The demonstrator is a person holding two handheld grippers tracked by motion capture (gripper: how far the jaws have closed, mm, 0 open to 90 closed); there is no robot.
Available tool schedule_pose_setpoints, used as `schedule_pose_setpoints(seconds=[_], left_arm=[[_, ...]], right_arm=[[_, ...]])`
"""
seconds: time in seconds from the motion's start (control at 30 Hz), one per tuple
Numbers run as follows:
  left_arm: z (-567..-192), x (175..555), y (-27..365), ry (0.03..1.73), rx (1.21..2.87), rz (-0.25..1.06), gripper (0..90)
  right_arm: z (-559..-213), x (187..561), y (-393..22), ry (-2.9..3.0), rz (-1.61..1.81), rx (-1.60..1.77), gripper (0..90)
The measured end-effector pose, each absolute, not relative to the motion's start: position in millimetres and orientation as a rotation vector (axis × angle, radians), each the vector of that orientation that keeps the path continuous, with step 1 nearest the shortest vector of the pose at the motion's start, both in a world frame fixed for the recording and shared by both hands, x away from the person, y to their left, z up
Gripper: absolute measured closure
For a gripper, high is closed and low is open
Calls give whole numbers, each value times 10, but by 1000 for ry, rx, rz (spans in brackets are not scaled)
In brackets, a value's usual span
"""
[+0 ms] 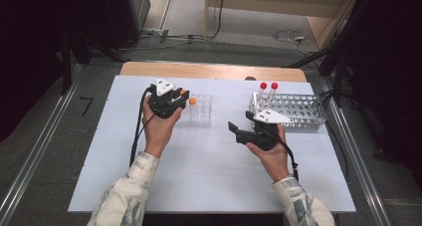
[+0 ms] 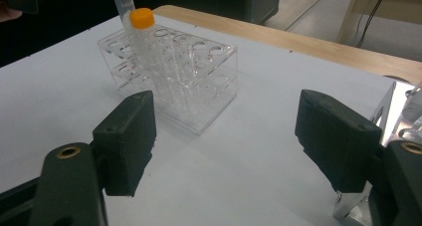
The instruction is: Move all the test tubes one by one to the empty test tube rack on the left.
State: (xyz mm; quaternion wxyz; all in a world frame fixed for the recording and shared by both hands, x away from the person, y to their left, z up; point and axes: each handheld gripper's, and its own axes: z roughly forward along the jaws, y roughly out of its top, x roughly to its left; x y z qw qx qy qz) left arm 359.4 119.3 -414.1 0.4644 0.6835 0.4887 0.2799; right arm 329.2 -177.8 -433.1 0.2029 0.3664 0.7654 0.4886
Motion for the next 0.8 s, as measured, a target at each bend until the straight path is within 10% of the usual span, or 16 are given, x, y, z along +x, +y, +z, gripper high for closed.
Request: schedule_pose_setpoints(seconds=[0.43,0.8], left_arm=[[-4231,3569,1203,1220,1677,670,625],[-4188,3356,1264,1223,1585,578,355]], right_arm=[[-4335,3298,-1781,2132,1359,1025,225],[-4265,3379,-2077,2032,1328,1112,225]])
